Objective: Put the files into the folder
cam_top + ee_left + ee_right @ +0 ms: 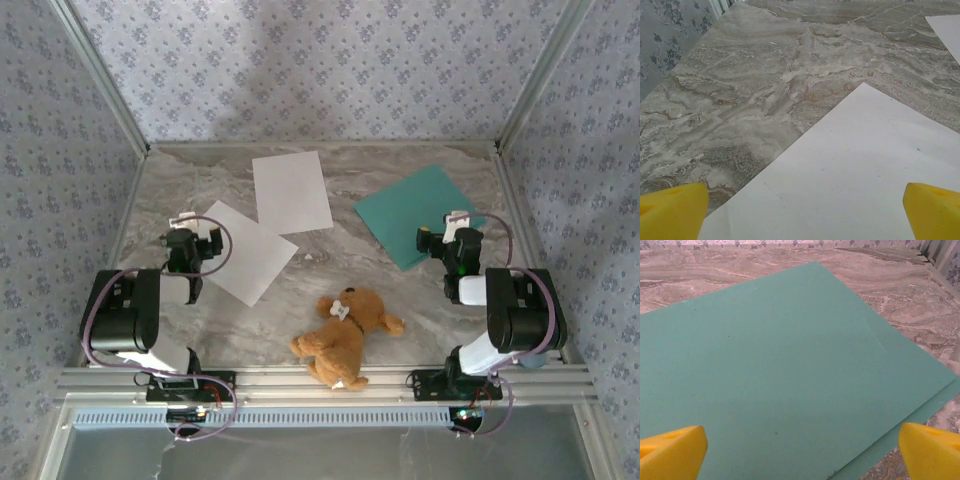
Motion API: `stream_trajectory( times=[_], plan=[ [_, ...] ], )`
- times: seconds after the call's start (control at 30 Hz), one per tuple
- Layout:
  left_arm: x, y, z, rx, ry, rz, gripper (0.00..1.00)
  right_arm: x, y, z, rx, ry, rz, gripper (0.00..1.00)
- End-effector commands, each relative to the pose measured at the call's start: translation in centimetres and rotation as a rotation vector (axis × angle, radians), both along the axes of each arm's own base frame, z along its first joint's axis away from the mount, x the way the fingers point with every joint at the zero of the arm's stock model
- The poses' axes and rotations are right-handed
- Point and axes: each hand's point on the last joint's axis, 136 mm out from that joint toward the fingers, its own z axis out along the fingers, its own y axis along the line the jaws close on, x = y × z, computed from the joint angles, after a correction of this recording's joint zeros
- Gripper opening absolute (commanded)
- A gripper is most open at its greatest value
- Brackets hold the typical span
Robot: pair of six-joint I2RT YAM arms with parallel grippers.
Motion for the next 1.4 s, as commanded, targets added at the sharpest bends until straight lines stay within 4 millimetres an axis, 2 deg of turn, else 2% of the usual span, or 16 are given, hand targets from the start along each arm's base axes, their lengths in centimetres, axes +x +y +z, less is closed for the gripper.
stream_trajectory(
  times=[0.0,0.77,0.93,1.0,1.07,1.13,1.27,1.37],
  plan=[
    [0.9,-0.2,1.4,-0.005,-0.051,-0.003,1.00,0.5,-0.1,0.7,-0.011,-0.017,-0.007,1.00],
    [0.8,-0.3,1.8,-0.003,-0.051,-0.008,1.00,0.5,-0.3,1.0,0.025,-0.022,0.000,1.00],
    [0.3,-0.8,5.2,0.042,-0.052,-0.007,1.00,0.0,-1.4,2.9,0.063,-0.008,-0.041,1.00],
    [0.1,-1.5,7.5,0.046,-0.085,-0.009,1.00,-0.2,-1.8,4.0,0.092,0.024,-0.065,1.00],
    [0.0,-2.6,9.9,0.004,-0.132,-0.025,1.00,-0.3,-2.1,5.1,0.166,0.051,-0.105,1.00],
    [0.2,-4.6,12.4,-0.027,-0.179,-0.064,1.00,-0.3,-2.0,6.1,0.281,0.066,-0.131,1.00],
    [1.5,-9.9,16.2,-0.058,-0.162,-0.140,1.00,-0.6,-1.9,7.2,0.543,0.128,-0.211,1.00],
    [3.1,-14.7,17.6,-0.086,-0.075,-0.230,1.00,-0.7,-1.2,7.0,0.697,0.210,-0.229,1.00]
  ],
)
